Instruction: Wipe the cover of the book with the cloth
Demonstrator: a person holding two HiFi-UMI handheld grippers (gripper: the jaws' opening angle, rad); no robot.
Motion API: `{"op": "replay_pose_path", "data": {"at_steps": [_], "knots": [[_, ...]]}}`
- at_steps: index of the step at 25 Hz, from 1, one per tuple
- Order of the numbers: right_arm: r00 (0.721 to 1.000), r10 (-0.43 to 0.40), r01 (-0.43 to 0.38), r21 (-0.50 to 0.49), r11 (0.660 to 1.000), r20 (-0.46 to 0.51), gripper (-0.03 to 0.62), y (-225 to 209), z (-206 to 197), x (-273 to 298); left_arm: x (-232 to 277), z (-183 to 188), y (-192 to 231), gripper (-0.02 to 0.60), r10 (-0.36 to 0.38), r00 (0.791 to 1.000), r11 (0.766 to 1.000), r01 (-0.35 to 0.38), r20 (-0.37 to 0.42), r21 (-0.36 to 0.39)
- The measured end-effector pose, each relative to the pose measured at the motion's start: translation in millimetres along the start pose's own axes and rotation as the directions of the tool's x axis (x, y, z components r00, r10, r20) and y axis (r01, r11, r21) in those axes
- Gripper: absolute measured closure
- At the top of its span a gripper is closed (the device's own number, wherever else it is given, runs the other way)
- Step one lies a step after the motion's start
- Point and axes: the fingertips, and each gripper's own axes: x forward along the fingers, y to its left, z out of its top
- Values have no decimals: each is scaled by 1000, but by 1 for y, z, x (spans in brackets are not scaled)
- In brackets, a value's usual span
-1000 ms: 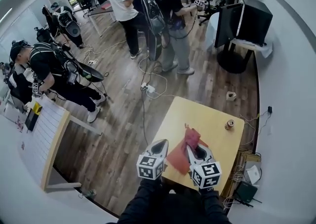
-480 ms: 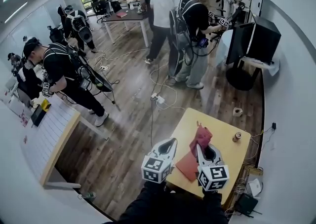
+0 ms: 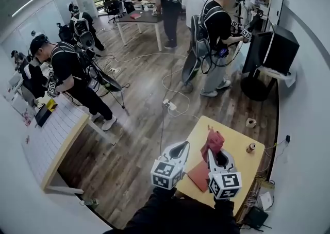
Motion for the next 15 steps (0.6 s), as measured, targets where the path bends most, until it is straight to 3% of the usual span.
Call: {"op": "replay_pose_path", "data": {"at_steps": [15], "knots": [[1000,16,-16,-17,1000,-9,516,5,-2,7,4,-3,5,546,2,1000,1000,-2,-12,-4]]}}
